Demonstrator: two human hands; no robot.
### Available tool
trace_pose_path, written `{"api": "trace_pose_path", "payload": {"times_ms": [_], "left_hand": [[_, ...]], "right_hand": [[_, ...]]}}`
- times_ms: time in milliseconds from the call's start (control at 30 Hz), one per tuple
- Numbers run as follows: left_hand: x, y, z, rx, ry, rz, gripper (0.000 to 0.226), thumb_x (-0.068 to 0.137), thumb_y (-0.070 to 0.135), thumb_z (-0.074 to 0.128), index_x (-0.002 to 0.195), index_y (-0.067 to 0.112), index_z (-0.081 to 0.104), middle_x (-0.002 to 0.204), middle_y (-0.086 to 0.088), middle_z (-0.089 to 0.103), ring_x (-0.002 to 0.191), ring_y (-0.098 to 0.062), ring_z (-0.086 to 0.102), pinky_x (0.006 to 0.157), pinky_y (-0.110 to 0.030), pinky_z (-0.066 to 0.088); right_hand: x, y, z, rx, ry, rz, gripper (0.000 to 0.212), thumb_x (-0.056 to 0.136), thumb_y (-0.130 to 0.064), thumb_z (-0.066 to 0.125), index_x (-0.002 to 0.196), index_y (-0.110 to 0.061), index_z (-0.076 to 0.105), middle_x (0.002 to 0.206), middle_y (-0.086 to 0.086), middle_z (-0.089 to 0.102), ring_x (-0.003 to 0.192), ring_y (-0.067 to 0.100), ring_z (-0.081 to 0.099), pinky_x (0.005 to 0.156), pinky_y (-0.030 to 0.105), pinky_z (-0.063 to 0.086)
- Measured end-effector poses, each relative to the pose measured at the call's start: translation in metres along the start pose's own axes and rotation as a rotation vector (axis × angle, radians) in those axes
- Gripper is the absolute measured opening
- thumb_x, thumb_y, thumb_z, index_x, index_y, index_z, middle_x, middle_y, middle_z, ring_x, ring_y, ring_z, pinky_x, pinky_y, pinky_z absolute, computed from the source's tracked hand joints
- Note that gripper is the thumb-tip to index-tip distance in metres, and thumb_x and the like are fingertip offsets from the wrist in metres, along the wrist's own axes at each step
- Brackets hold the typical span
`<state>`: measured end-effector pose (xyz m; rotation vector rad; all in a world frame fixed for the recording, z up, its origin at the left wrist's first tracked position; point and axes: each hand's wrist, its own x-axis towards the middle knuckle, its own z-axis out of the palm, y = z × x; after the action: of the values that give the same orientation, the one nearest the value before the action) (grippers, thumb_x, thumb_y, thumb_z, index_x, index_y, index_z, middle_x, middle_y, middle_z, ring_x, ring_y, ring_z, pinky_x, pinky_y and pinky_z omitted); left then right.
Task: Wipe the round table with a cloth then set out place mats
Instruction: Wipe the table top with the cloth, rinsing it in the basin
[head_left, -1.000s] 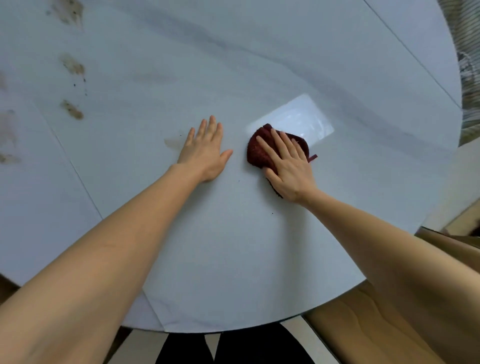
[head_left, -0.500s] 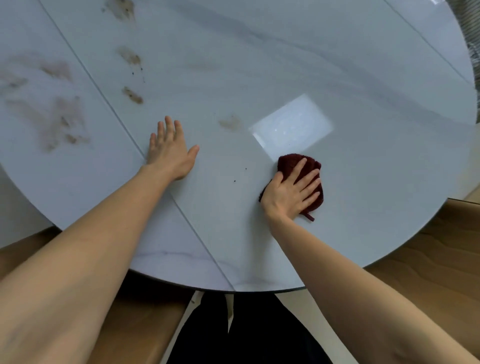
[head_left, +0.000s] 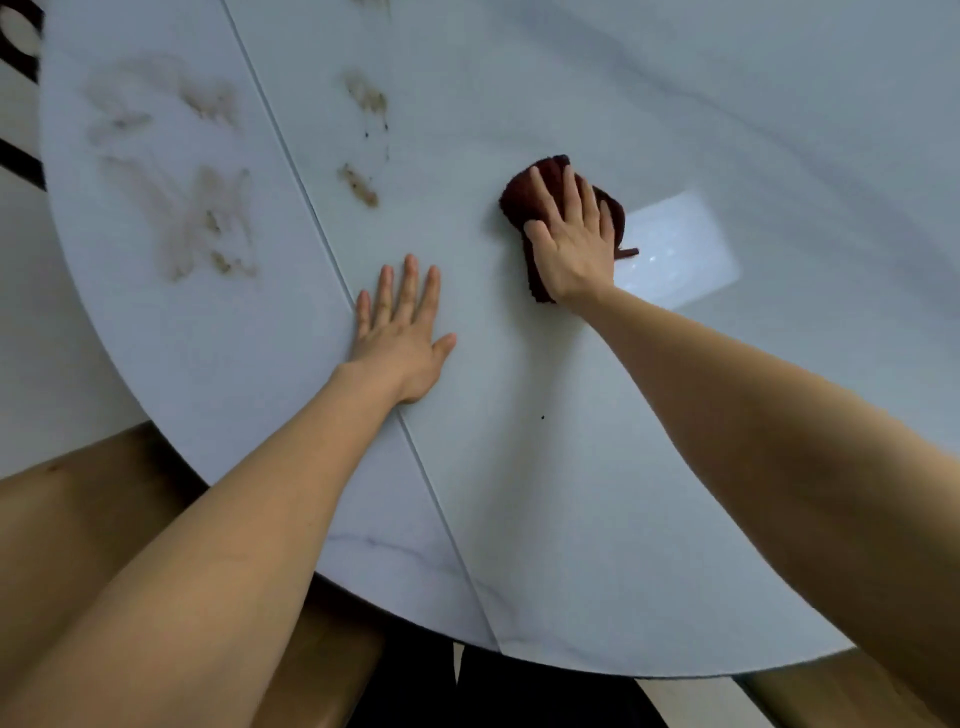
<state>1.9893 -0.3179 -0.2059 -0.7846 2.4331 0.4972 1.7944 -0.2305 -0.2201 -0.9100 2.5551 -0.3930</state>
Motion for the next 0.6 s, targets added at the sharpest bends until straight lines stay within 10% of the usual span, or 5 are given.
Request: {"api": "trace_pose_path", "payload": {"times_ms": [367, 600], "left_hand": [[0.005, -0.004, -0.008, 0.022, -0.022, -0.068, 0.071, 0.102, 0.046, 0.025, 0.149, 0.025, -0.023, 0.154, -0.001, -0.033, 0.143, -0.024, -0.026, 0.118, -0.043, -0.012], [-0.001, 0.010, -0.005, -0.050, 0.039, -0.102, 0.071, 0.101, 0.041, 0.033, 0.153, 0.019, -0.010, 0.159, -0.006, -0.021, 0.147, -0.028, -0.014, 0.120, -0.042, 0.000]], "right_hand": [[0.000, 0.017, -0.001, -0.309, -0.180, -0.592, 0.070, 0.085, -0.053, 0.029, 0.152, -0.043, 0.011, 0.163, 0.003, 0.003, 0.150, 0.025, 0.001, 0.121, 0.045, 0.000], [-0.081, 0.056, 0.014, -0.307, -0.211, -0.644, 0.062, 0.096, -0.055, 0.033, 0.151, -0.045, 0.006, 0.163, -0.001, 0.000, 0.150, 0.024, -0.001, 0.121, 0.045, 0.000]]}}
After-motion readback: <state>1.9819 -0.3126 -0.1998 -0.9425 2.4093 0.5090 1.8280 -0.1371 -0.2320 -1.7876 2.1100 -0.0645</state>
